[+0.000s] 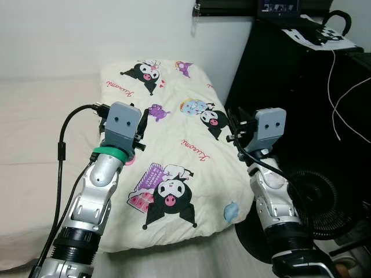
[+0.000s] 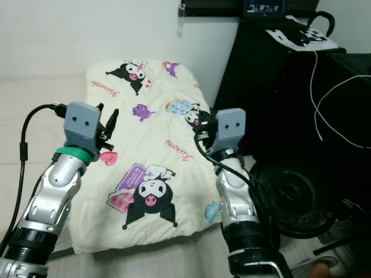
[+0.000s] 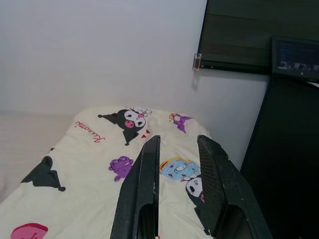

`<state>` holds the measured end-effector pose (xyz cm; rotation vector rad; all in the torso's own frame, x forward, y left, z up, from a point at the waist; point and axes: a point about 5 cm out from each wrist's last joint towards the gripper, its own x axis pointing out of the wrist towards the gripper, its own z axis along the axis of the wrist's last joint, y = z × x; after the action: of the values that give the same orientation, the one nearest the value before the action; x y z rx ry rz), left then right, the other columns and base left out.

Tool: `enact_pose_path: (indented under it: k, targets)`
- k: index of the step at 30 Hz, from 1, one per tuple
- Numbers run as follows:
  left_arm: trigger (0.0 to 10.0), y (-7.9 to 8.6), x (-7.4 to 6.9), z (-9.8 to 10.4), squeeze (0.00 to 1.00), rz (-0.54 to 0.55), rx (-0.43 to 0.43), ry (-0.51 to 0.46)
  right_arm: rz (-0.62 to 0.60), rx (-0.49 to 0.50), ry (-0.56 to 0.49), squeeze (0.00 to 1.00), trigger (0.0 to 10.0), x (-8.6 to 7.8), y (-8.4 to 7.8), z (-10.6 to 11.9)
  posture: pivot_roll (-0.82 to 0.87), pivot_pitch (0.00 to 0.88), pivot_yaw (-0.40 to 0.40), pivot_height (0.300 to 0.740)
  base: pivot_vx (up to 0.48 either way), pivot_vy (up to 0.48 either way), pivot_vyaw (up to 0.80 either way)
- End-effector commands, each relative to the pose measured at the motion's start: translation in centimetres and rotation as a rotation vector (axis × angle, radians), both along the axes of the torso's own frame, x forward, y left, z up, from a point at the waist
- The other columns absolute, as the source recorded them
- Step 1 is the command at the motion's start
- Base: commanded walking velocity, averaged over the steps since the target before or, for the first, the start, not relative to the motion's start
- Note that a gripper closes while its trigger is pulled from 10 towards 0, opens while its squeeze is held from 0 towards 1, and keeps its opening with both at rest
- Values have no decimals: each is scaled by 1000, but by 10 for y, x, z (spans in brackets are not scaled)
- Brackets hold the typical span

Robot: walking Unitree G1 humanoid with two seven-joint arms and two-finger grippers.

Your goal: Clean up the room

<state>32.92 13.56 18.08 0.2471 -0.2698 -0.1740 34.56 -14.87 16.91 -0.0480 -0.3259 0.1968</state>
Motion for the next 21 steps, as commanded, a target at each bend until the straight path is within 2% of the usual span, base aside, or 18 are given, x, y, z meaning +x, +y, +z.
enact_pose_path:
  k: [1, 4, 21]
  targets:
    - [10000, -1, 1, -4, 0, -4, 1, 25, -3, -12, 19, 0, 10000, -1, -2, -6, 58, 8, -17, 740, 0, 0, 0]
    - [10000, 0, 1, -5, 0, -2, -3, 27, -2, -12, 19, 0, 10000, -1, -2, -6, 58, 8, -16, 740, 0, 91, 0]
    - [10000, 2, 2, -3, 0, 0, -9, 24, -2, -21, 19, 0, 10000, 0, -1, -6, 64, 4, -12, 740, 0, 473, 0]
